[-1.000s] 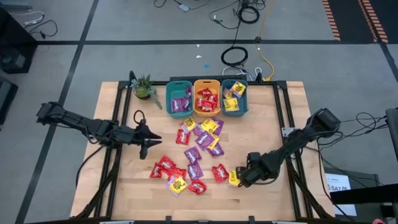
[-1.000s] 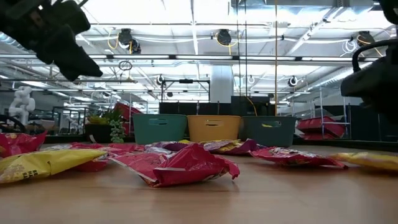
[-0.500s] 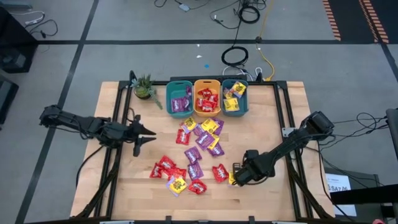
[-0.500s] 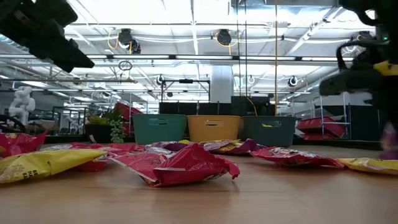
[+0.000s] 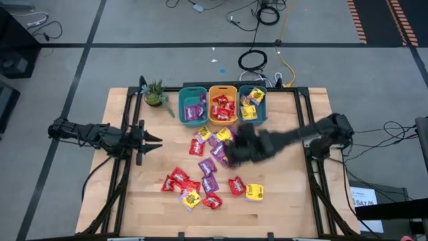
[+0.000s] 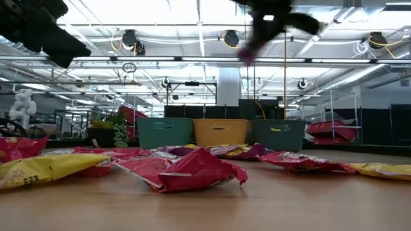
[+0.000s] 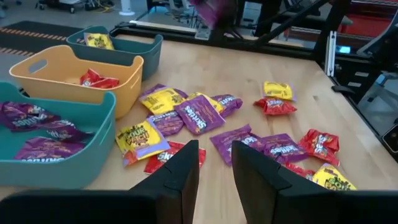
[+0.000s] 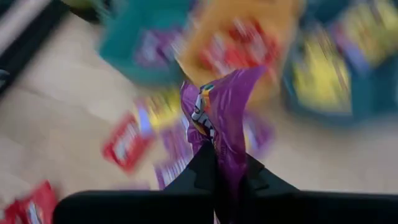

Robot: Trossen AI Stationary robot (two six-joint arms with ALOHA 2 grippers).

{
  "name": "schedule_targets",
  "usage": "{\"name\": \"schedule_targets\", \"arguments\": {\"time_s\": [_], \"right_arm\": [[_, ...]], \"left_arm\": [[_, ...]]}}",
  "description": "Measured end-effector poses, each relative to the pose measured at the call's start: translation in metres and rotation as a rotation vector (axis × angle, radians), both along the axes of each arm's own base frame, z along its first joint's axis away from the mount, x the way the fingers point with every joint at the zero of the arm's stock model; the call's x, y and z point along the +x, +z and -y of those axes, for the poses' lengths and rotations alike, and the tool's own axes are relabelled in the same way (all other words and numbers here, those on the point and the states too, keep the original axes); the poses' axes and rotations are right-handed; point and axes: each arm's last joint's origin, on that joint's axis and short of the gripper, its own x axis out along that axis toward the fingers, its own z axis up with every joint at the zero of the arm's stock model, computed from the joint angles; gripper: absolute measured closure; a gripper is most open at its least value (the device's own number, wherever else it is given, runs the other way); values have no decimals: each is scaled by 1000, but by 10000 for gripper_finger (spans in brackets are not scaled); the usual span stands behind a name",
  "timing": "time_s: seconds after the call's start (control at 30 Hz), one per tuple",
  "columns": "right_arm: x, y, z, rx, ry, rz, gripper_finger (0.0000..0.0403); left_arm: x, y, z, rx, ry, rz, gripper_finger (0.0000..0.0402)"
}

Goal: Sort candy
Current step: Put the violet candy into the blue bin

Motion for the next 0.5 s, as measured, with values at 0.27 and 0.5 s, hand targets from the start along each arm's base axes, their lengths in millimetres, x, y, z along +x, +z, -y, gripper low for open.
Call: {"name": "schedule_targets", "arguments": {"time_s": [0.27,0.5], "right_arm": [[57,52,114,-374,327,239,385],[86,20,188,-377,469,389,391]], "left_arm": [[0,0,0,-18,3,4,297],[0,0,0,-56,7,4,297]]}}
